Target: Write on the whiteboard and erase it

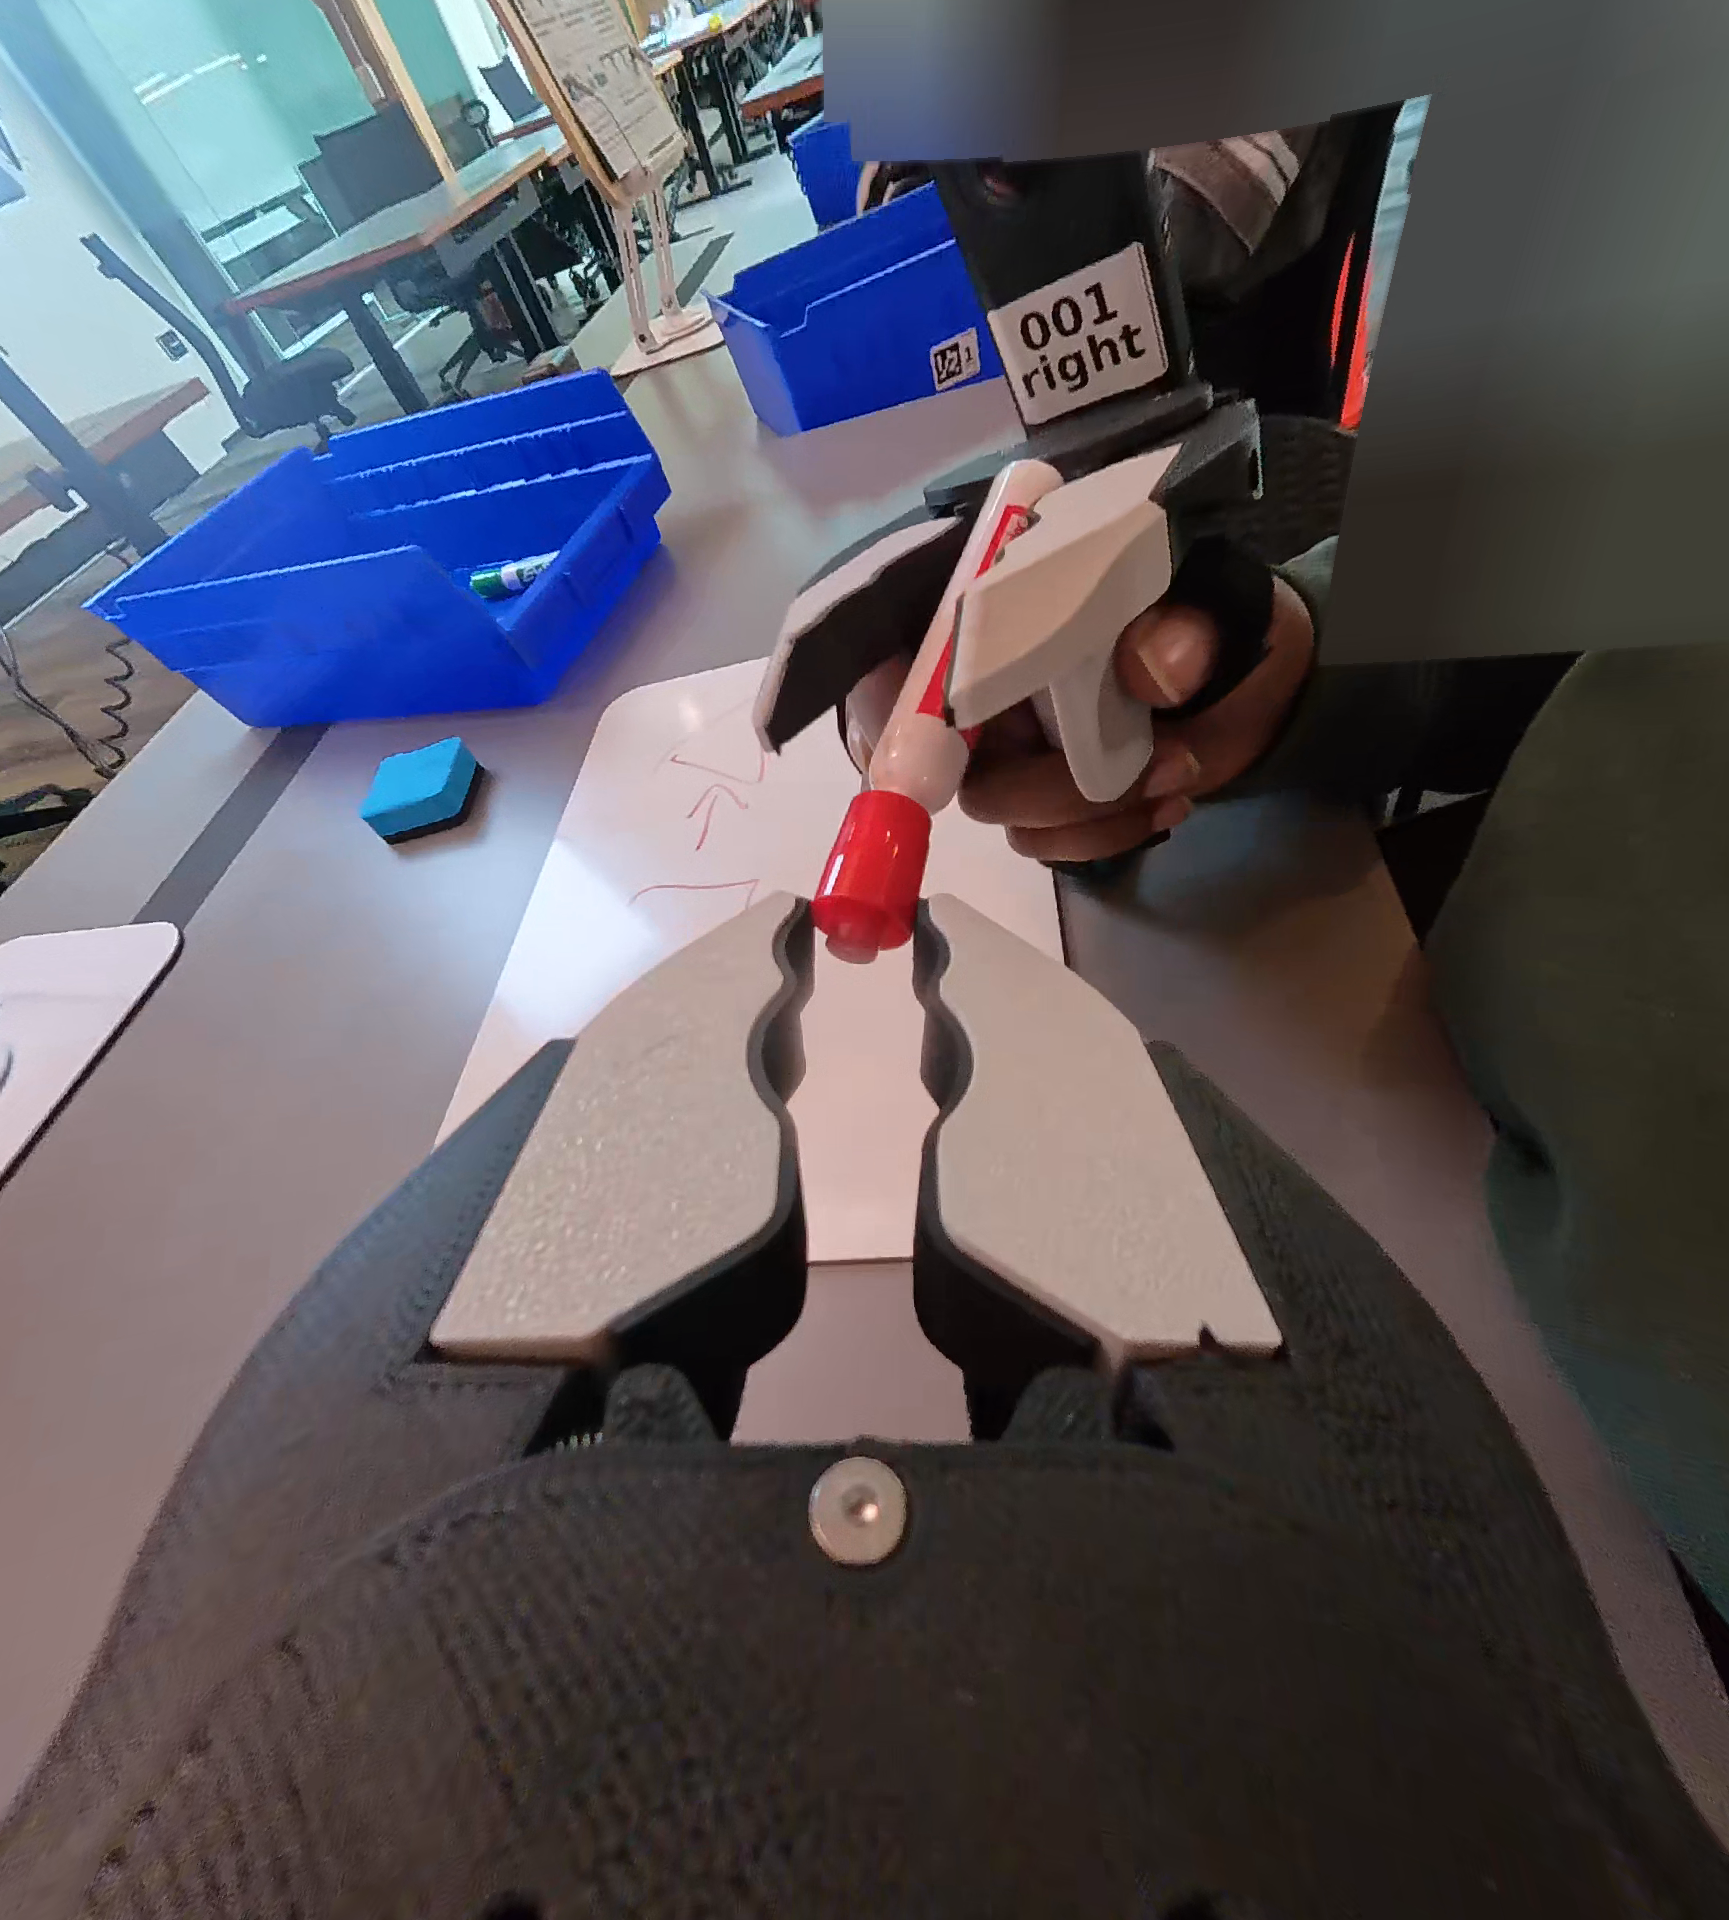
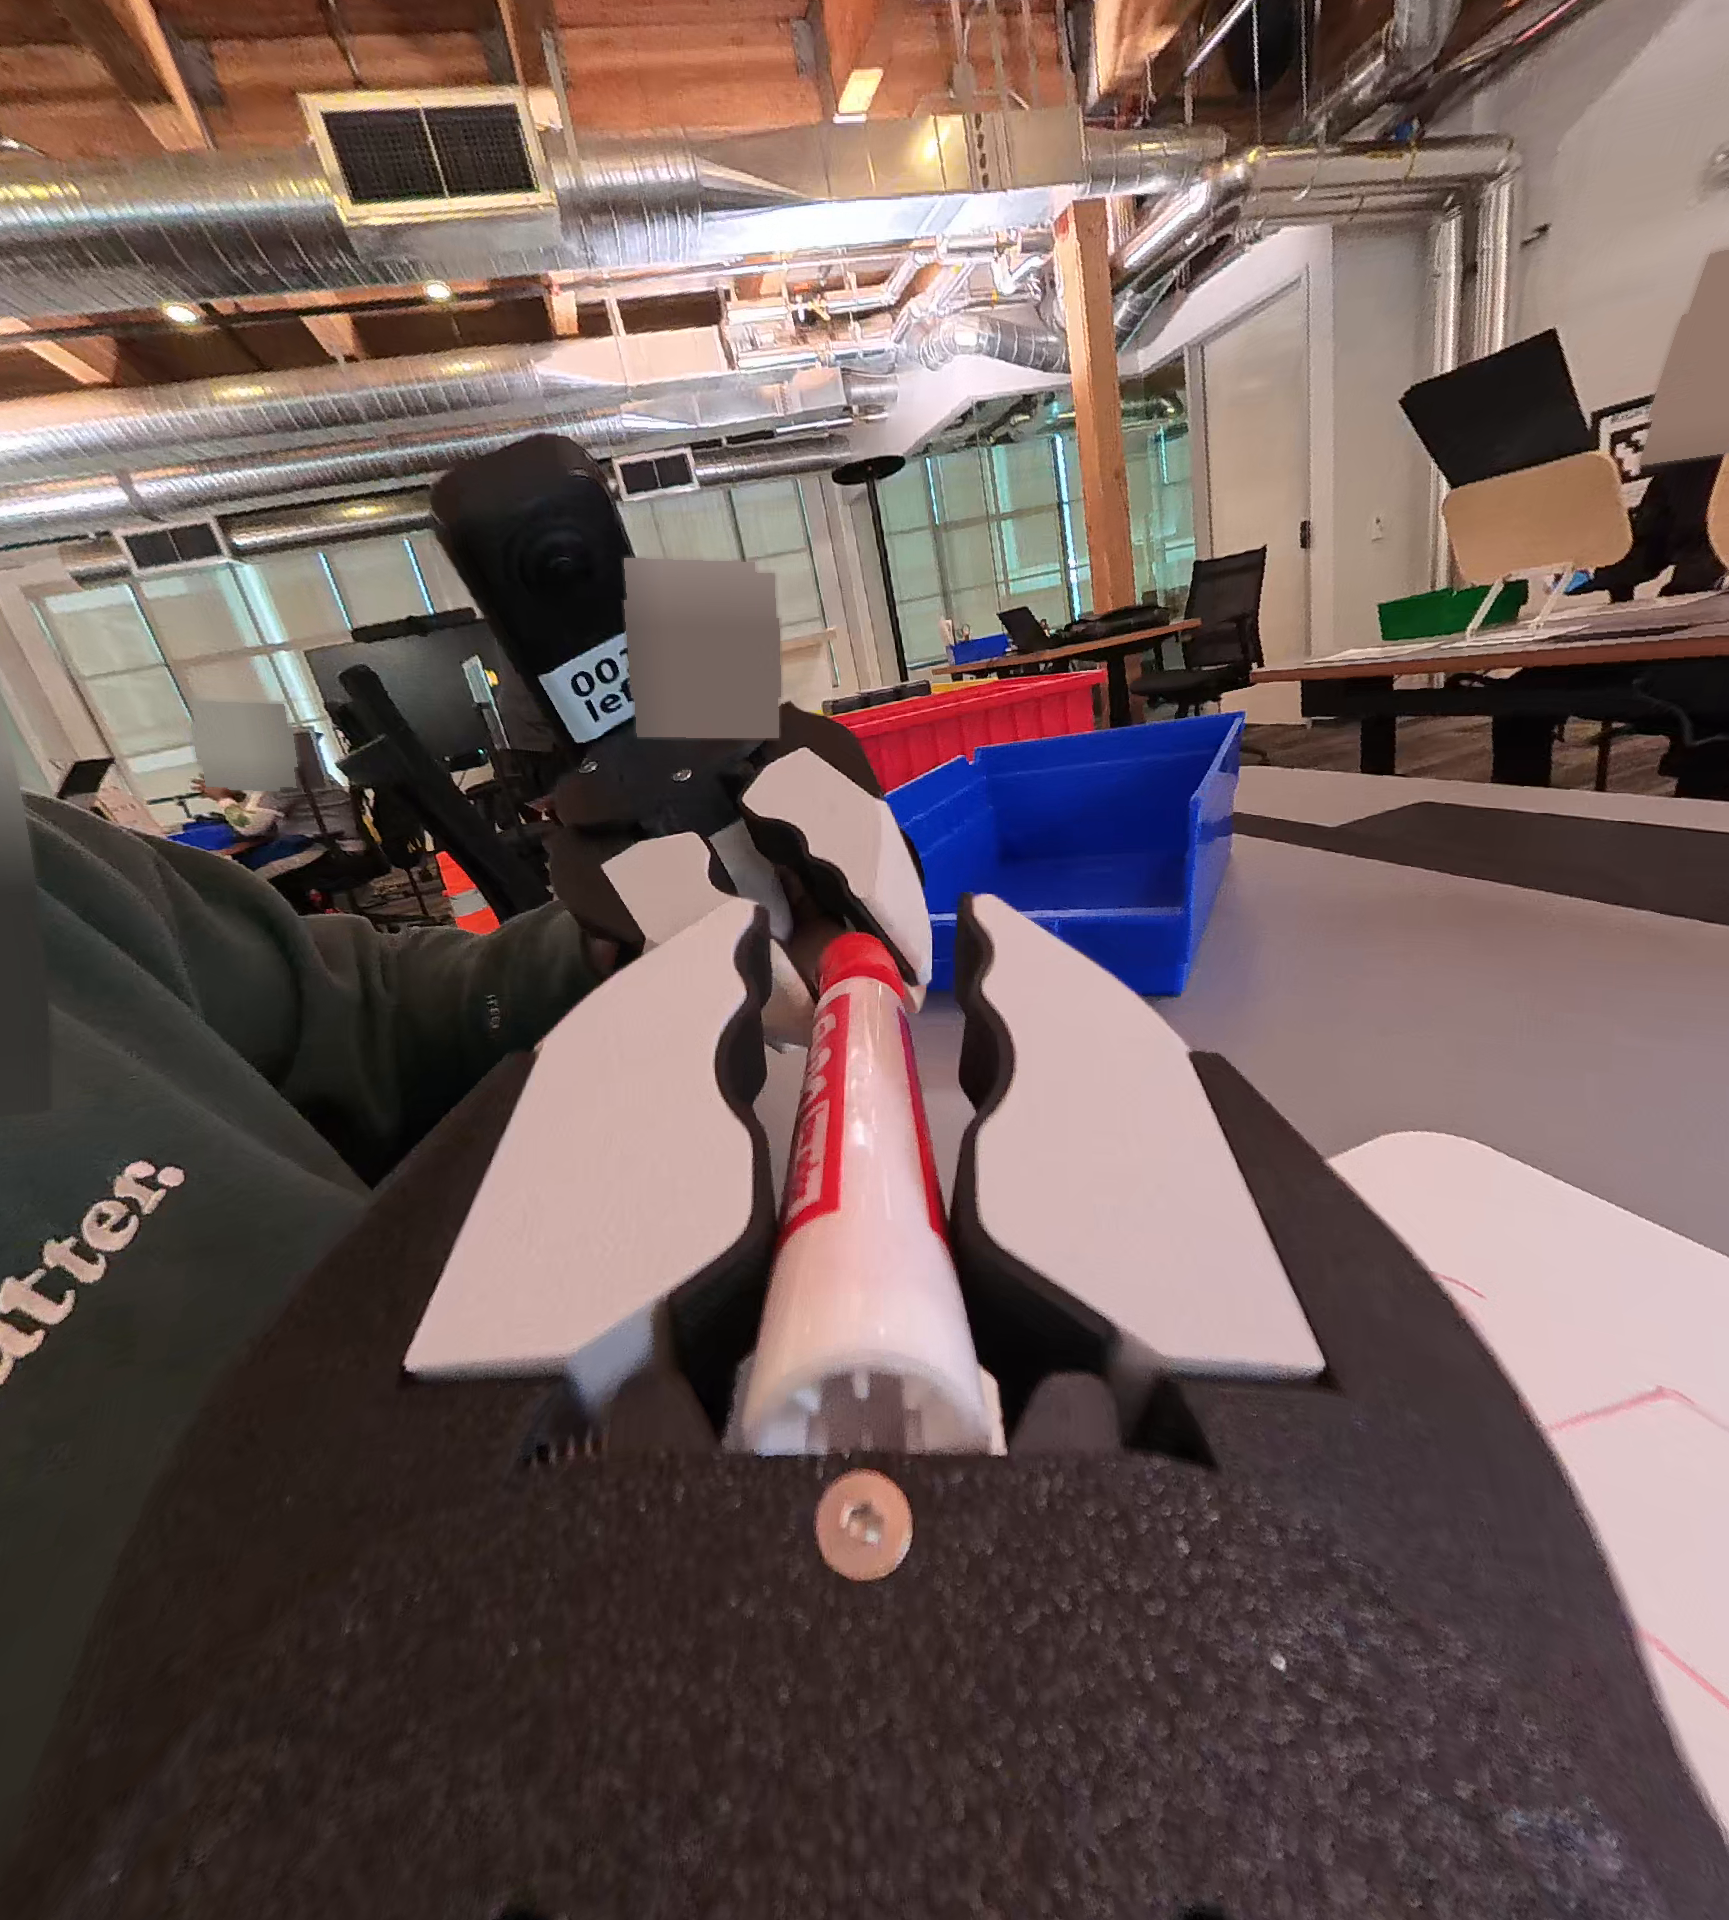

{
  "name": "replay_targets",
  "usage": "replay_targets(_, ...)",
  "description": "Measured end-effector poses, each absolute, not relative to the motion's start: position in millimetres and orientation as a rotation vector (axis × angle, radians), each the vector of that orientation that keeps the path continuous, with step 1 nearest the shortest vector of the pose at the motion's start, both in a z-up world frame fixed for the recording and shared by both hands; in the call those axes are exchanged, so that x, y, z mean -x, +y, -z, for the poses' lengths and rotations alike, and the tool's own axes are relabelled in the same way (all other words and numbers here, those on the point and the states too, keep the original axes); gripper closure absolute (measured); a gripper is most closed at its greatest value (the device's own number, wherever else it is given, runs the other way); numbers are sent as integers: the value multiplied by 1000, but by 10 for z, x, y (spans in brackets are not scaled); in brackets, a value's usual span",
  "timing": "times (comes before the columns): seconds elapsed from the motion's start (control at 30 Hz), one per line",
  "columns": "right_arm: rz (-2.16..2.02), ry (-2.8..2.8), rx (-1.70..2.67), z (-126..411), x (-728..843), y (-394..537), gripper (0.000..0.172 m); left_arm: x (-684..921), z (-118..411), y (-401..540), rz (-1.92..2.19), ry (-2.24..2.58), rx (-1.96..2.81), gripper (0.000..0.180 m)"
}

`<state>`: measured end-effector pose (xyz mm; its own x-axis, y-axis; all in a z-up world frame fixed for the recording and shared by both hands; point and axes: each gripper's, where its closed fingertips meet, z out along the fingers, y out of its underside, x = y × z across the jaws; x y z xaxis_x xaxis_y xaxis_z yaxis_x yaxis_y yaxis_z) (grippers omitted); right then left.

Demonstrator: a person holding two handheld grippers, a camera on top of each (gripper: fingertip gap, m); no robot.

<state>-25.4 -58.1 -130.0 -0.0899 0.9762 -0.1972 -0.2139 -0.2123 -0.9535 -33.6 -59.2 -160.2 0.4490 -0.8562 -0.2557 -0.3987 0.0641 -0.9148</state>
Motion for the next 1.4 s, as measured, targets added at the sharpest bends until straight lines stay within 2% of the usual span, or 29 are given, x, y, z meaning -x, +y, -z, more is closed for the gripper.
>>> replay_targets(0.7, -1176, -1340, 1111, 1707, 487, -870, 136, 552, 1691, -842, 768, 1184, 1634, 162)
replay_targets(1.23, -1132, -1380, 1265, 1936, 519, -788, 139, 579, 2067, -699, 341, 1332, 1622, 163)
replay_targets(1.4, -1159, -1377, 1310, 1985, 506, -775, 139, 580, 2020, -680, 300, 1322, 1572, 164)
